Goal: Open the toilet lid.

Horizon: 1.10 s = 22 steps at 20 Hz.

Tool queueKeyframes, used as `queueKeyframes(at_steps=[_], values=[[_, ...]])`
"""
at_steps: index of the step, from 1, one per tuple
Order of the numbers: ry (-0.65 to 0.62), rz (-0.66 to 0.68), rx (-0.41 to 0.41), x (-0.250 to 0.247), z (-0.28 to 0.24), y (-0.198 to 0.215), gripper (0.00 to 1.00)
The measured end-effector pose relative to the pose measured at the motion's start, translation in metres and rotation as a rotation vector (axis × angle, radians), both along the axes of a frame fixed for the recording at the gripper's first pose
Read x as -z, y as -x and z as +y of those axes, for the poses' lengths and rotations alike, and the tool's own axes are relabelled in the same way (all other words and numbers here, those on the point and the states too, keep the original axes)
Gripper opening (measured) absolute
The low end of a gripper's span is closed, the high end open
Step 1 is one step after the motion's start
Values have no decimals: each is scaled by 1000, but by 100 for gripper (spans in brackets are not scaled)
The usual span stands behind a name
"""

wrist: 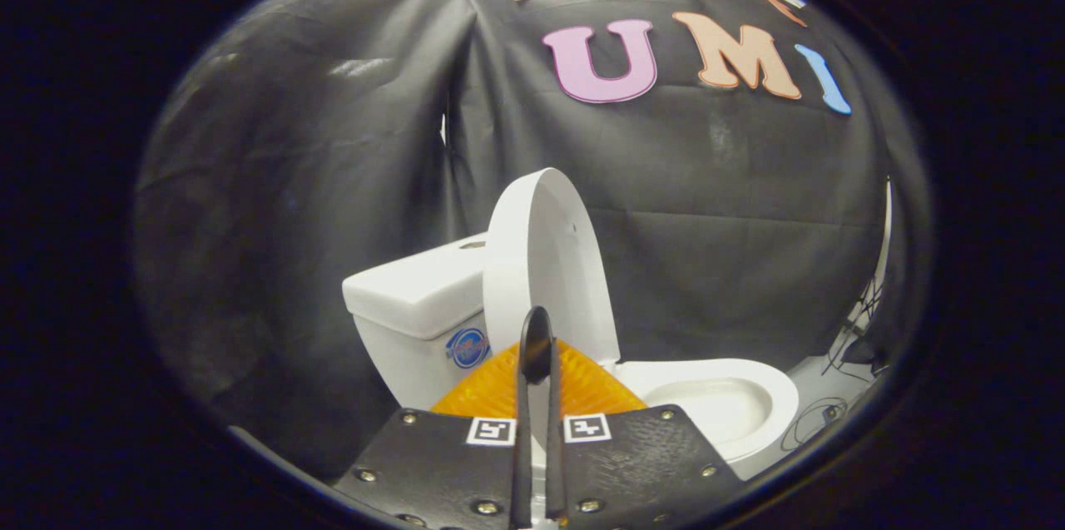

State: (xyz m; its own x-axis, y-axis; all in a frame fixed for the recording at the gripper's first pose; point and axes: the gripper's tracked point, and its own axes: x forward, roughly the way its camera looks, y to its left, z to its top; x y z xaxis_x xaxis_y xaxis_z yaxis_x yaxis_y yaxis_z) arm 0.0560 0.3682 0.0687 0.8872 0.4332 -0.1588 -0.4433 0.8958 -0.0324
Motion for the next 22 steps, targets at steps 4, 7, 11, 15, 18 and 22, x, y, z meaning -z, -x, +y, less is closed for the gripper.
queueKeyframes(at_steps=[4,7,11,15,18,22], values=[[-18,25,-67,0,6,15,13],[-22,35,-82,-4,1,22,15],[-41,59,-93,-8,-4,28,26],[-43,45,-106,-17,-19,32,42],[-40,71,-153,-19,-29,36,70],[-101,61,-136,-42,-67,34,98]])
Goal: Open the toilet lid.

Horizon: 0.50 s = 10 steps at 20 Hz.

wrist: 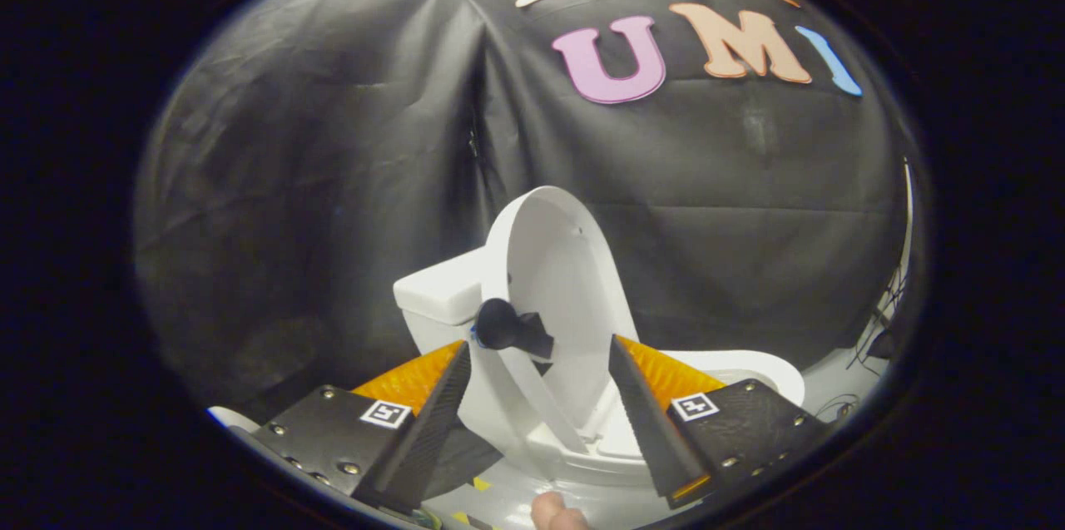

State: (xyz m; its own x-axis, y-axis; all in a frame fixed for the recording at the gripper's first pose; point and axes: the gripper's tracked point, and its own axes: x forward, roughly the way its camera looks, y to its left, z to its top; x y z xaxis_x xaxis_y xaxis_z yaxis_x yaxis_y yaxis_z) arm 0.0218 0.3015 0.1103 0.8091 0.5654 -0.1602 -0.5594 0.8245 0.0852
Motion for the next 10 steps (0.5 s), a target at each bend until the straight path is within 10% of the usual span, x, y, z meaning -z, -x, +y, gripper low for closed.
queueKeyframes(at_steps=[10], values=[[-72,22,133,-22,-129,-27,98]])
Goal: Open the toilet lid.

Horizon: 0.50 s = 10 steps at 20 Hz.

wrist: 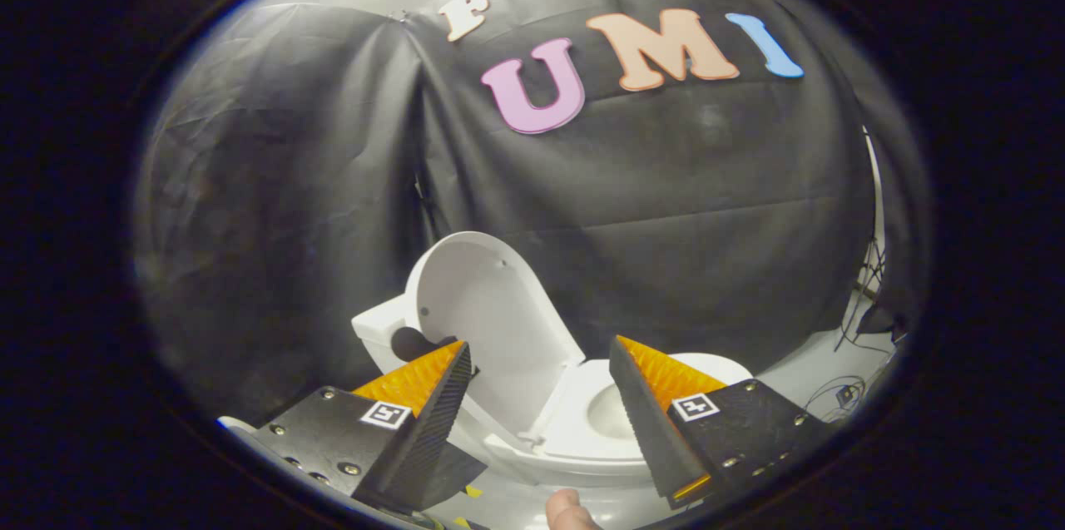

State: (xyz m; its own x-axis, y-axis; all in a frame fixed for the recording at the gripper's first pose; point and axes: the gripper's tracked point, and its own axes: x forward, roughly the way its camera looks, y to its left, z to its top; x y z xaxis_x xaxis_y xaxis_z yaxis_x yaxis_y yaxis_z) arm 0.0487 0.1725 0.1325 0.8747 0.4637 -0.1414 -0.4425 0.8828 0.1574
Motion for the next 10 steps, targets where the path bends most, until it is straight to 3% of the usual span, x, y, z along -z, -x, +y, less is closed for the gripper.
queueKeyframes(at_steps=[5,10], values=[[-18,-118,109,-27,-72,-20,98],[-8,-263,181,-41,-110,-21,98]])
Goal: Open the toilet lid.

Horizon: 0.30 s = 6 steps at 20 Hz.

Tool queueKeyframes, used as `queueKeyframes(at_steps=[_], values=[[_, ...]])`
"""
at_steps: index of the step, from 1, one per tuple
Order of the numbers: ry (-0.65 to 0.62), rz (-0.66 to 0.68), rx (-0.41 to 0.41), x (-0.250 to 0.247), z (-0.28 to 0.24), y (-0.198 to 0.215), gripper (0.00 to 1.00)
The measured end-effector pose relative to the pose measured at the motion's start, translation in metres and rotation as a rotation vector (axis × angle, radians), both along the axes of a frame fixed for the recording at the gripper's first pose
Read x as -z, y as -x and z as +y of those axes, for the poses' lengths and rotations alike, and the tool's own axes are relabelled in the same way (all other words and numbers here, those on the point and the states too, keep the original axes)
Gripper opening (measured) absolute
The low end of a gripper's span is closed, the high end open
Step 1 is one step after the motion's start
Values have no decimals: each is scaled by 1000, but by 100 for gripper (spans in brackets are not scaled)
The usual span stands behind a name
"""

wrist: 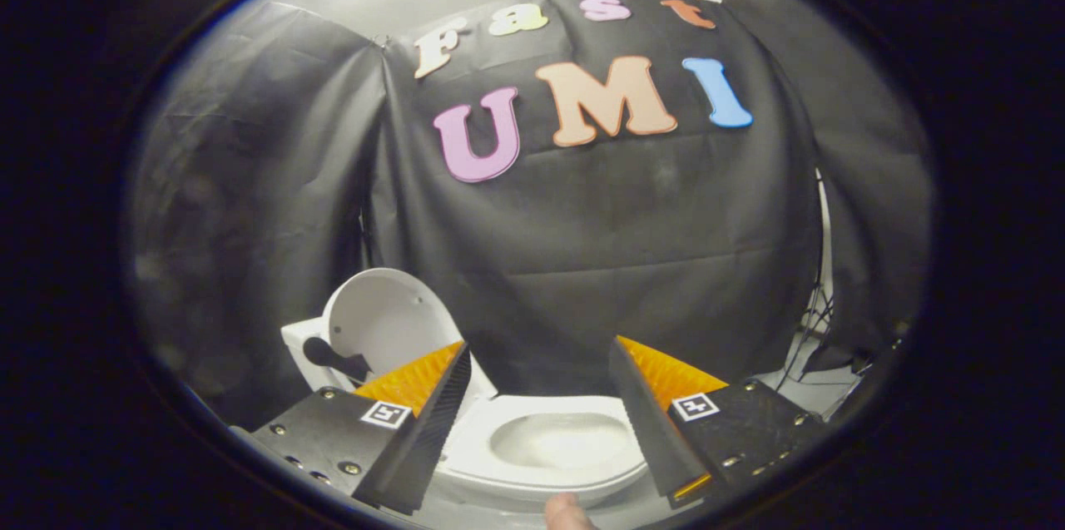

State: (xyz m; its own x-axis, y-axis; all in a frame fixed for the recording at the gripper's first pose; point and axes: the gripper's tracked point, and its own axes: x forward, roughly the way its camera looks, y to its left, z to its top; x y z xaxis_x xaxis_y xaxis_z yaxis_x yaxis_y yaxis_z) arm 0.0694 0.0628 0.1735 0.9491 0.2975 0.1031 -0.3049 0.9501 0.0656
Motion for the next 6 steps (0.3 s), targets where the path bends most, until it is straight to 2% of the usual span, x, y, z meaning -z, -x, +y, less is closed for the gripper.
queueKeyframes(at_steps=[3,6], values=[[18,-103,38,-3,1,0,98],[69,-122,58,11,9,-8,98]])
